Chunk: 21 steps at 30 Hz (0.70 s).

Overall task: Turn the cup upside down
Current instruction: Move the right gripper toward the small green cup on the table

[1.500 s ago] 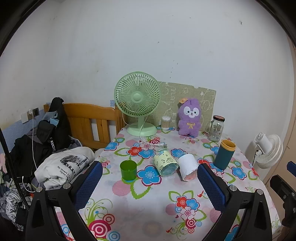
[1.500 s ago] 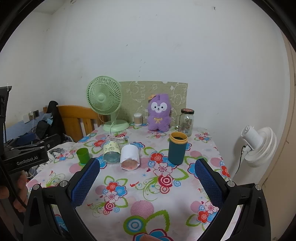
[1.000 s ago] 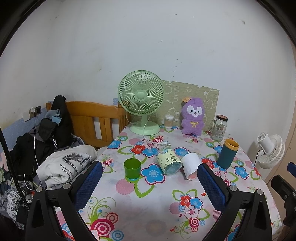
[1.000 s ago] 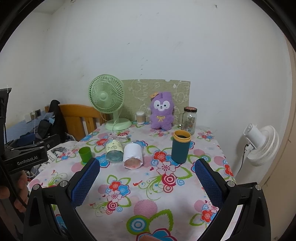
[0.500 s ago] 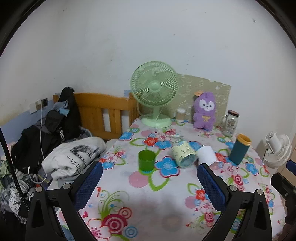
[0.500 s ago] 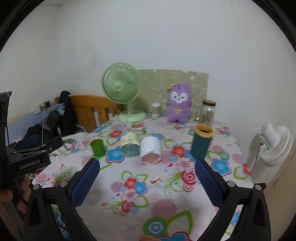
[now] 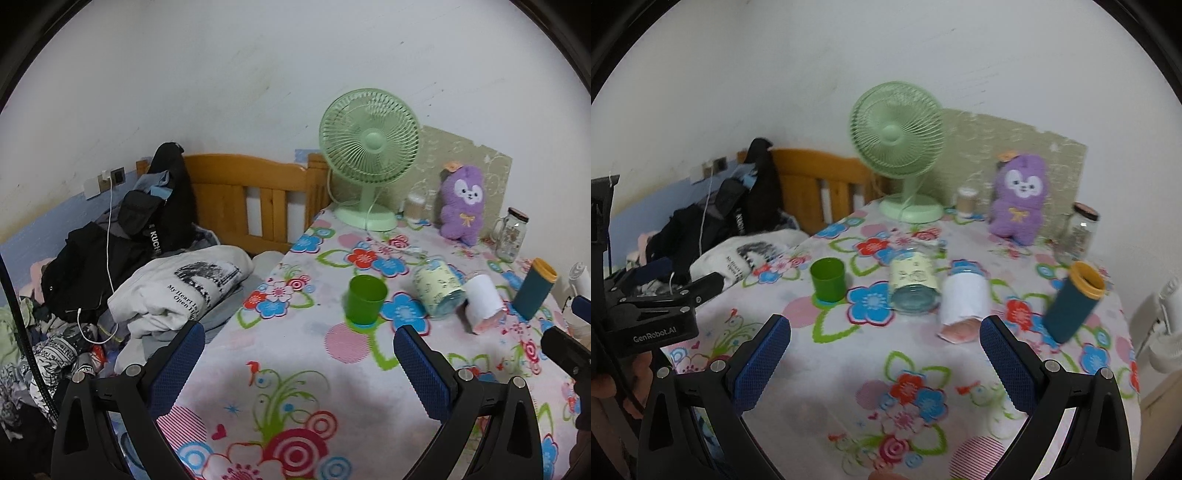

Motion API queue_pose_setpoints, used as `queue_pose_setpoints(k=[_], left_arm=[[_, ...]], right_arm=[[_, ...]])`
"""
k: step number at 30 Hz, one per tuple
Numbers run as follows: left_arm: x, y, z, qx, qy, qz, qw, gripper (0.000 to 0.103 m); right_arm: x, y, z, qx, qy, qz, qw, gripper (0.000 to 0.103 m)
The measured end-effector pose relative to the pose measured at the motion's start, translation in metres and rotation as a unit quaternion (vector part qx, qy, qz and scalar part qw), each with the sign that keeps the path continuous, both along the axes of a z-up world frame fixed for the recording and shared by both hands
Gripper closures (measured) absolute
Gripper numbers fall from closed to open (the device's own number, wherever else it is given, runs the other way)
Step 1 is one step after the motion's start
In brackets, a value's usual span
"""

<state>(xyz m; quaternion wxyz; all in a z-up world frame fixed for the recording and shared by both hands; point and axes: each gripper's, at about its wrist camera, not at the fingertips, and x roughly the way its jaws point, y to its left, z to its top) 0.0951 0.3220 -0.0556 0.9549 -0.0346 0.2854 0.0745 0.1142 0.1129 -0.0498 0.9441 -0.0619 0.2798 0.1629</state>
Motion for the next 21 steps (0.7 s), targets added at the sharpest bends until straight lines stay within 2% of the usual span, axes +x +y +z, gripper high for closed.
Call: queue_pose_setpoints(k=[6, 10, 16, 21], left_arm=[[0.017, 0.009, -0.01, 0.014, 0.017, -0.001, 0.9998, 0.0], [0.035, 0.012, -0.02, 0.035, 0.036, -0.023, 0.9985, 0.0], [0.058, 0.014, -0.03, 0.092, 0.056, -0.046, 0.9931, 0.0], [0.071, 0.018, -0.038, 0.104, 0.069, -0.065, 0.99, 0.0]], right_arm=[[0.027, 0.032, -0.017, -0.015, 0.019, 0.041, 0.999, 0.0], [0.047, 0.046, -0.033, -0.018, 0.047, 0.065, 0.997, 0.0], [0.082, 0.061, -0.053, -0.005, 0.095, 0.08, 0.992, 0.0], [0.107, 0.069, -0.069, 0.016, 0.126, 0.083, 0.988, 0.0]])
